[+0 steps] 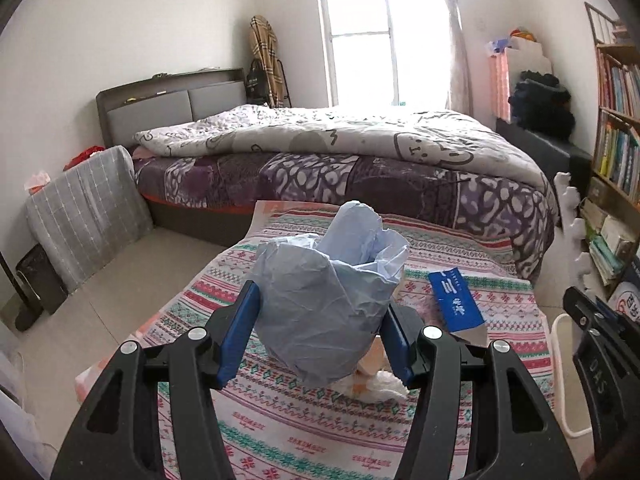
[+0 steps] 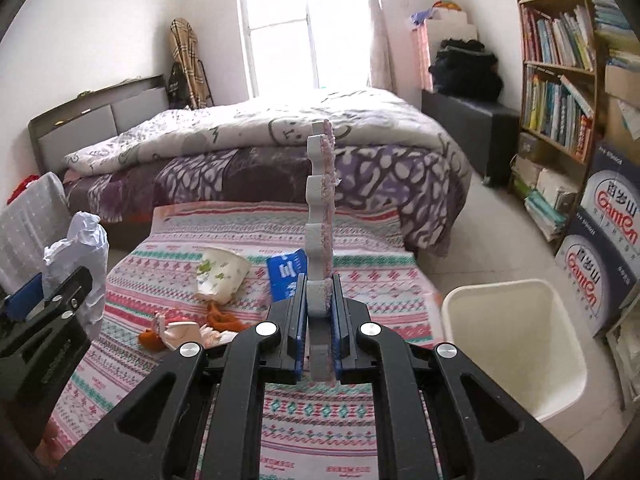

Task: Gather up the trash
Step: 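Carry the white strip over the white bin and open the right tool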

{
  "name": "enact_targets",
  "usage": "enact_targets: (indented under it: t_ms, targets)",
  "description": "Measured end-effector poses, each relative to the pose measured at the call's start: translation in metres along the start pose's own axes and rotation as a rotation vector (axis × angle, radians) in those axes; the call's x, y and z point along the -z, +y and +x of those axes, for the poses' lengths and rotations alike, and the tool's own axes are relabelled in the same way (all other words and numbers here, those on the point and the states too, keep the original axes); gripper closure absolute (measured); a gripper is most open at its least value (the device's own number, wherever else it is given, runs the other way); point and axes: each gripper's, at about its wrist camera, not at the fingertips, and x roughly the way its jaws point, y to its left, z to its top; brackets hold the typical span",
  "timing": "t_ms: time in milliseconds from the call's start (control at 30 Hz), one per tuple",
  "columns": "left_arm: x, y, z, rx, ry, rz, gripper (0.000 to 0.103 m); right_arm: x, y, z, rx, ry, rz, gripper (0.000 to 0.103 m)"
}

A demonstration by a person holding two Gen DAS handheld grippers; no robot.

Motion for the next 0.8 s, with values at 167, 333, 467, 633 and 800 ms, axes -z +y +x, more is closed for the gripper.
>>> enact_targets:
  t_ms: [167, 333, 467, 633, 800]
  targets:
    - [-0.002, -0.013, -0.004, 0.01, -0.014, -0.007, 0.046, -0.004, -0.014, -0.009, 0.029, -0.033, 0.014, 0.094]
    - [-0.003, -0.028, -0.009, 0.034, -0.018, -0.008, 0.045, -0.005, -0.026, -0.012, 0.044, -0.039, 0.032, 0.094]
    - [-0.004, -0.04, -0.012, 0.057, -0.018, -0.007, 0.045, -0.006, -0.037, -0.014, 0.059, -0.04, 0.044, 0.094]
    - [-0.004, -0.054, -0.016, 0.082, -0.02, -0.002, 0.045, -0.007, -0.05, -0.018, 0.081, -0.043, 0.056, 0.093]
    - [-0.006, -0.068, -0.02, 0.109, -0.021, 0.003, 0.044, -0.006, -0.061, -0.021, 0.104, -0.041, 0.061, 0.093]
